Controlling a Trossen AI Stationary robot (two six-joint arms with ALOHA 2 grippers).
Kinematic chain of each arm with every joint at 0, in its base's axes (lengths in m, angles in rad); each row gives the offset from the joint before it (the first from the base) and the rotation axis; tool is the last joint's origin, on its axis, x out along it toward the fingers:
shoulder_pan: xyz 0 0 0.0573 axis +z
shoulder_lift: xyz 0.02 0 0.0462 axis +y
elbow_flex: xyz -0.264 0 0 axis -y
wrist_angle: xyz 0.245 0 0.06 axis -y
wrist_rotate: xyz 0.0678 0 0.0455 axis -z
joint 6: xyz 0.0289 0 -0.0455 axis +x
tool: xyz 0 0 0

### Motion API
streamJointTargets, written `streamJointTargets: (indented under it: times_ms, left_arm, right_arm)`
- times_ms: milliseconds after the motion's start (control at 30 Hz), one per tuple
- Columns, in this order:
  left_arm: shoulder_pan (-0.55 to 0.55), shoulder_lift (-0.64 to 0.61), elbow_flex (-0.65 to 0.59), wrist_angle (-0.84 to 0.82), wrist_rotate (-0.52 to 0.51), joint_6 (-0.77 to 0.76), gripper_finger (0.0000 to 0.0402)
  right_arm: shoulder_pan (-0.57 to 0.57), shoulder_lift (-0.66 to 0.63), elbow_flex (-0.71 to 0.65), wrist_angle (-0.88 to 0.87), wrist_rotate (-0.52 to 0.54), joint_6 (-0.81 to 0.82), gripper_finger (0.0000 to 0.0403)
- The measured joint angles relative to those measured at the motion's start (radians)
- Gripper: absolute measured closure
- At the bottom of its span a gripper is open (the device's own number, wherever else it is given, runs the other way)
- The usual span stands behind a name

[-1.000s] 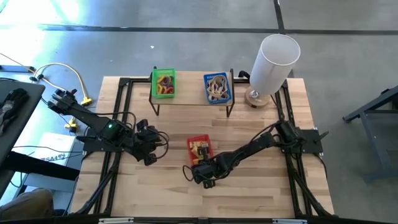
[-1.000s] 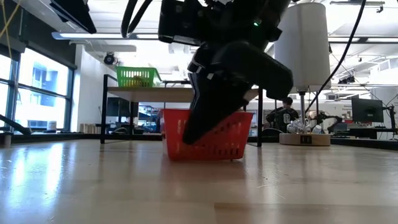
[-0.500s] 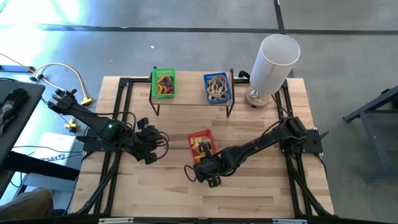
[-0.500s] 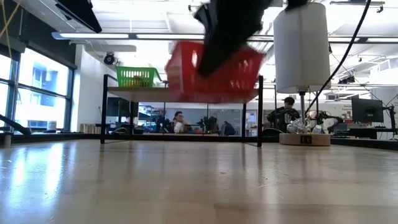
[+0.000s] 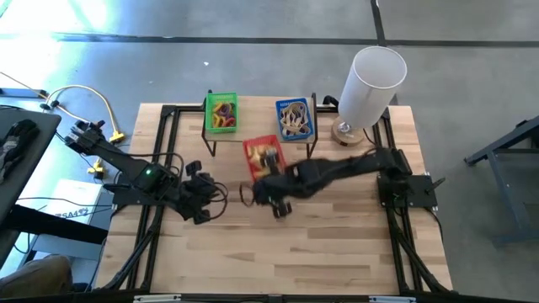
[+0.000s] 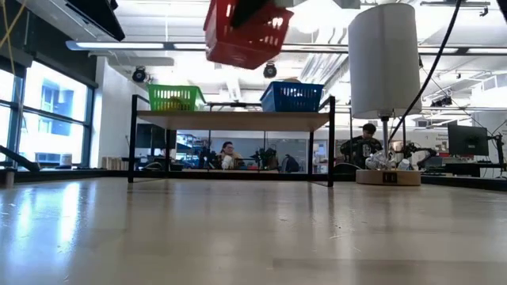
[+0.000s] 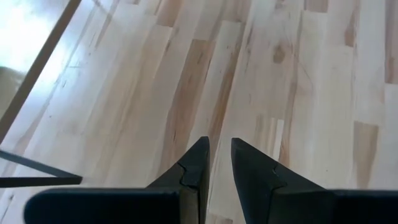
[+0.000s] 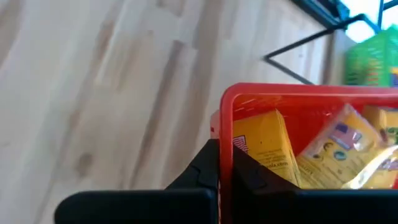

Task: Pick & Place Office Desk Supplies
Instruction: Put the red bin on the shelf

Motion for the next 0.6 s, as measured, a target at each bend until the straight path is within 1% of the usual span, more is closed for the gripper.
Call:
streamJointTargets:
  times_ms: [167, 267, 400, 533, 600]
  left_arm:
    - [-0.014, 0.0, 0.0, -0.001, 0.0, 0.022, 0.0341]
    - [-0.014, 0.0, 0.0, -0.007, 0.0, 0.022, 0.0341]
    - [-0.014, 0.0, 0.0, -0.037, -0.001, 0.022, 0.0341]
    - [-0.014, 0.0, 0.0, -0.057, -0.001, 0.022, 0.0341]
    - [-0.014, 0.0, -0.001, -0.064, -0.003, 0.022, 0.0341]
  right_arm:
    - [-0.113, 0.0, 0.074, 0.006, -0.072, -0.081, 0.0401]
    - [-0.187, 0.0, 0.078, 0.054, -0.106, -0.122, 0.04]
    - [-0.295, 0.001, 0.078, 0.122, -0.211, -0.14, 0.0401]
    - [-0.377, 0.026, 0.08, 0.158, -0.221, -0.154, 0.04]
    - [-0.409, 0.04, 0.078, 0.152, -0.259, -0.162, 0.0401]
